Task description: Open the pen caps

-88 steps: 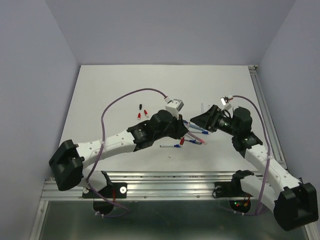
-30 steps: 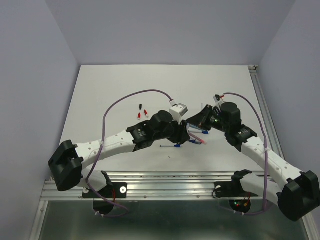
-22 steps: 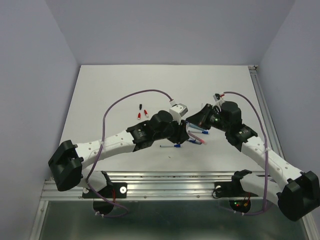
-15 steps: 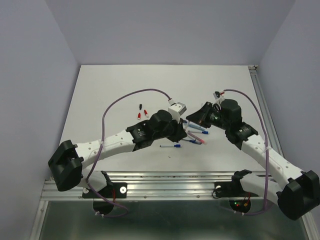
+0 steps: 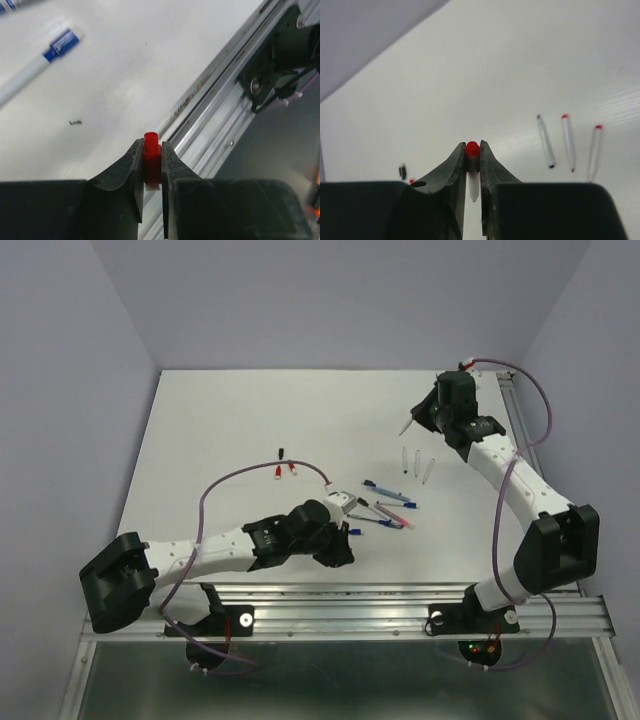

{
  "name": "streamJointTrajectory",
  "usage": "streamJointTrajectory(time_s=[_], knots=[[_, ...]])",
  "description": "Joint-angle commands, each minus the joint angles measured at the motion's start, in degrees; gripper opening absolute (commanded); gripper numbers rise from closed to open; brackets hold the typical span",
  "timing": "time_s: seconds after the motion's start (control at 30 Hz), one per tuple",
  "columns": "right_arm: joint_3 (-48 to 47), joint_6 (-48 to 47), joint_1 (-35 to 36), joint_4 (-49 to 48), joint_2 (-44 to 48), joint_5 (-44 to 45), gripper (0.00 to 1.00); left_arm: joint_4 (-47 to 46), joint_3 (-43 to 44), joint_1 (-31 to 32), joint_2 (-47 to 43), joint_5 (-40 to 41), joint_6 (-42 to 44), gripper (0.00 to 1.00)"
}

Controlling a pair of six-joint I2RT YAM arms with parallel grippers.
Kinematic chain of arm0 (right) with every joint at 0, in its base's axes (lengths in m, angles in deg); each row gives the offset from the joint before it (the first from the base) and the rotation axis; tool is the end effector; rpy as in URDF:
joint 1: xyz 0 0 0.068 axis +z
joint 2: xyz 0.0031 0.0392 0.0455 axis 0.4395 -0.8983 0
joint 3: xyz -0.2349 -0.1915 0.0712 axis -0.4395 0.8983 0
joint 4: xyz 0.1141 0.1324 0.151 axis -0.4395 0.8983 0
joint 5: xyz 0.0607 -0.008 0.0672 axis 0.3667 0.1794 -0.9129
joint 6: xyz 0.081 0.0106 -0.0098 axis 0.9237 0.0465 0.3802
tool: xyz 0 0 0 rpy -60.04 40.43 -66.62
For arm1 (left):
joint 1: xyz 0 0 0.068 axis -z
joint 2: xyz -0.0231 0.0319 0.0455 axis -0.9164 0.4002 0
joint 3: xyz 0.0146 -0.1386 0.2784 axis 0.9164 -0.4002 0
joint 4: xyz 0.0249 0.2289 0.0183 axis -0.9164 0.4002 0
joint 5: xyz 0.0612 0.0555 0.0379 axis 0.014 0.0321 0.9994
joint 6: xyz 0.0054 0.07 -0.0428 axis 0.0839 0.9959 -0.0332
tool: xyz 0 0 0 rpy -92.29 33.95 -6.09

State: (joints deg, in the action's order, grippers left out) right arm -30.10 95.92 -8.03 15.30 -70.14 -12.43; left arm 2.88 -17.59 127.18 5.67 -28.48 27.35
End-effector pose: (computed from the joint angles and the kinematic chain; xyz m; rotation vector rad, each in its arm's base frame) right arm 0.3178 0.0918 0.3524 0.5214 2.0773 0.4501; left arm 0.1182 -0.2358 0.2644 0.7223 2.1416 -1.0926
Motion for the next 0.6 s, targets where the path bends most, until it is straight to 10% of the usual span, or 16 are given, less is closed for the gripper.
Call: streamJointTrajectory(time_s=[0.0,0.2,0.57], knots=[[-9.67,-4.45,-5.02,-1.94,-4.26,12.44,0.01,2.0,-2.7,1.37,-5.16,-2.07,-4.33,0.0],[-5.57,-6.82,-7.23,0.35,-5.77,8.39,0.01,12.88,3.68,-3.19,-6.84,14.78,-5.92,0.0],[12.2,-5.42,-10.57,-0.79,-4.45,9.53,0.01,13.33,13.27,-25.35,6.86,20.34,1.19,0.07]])
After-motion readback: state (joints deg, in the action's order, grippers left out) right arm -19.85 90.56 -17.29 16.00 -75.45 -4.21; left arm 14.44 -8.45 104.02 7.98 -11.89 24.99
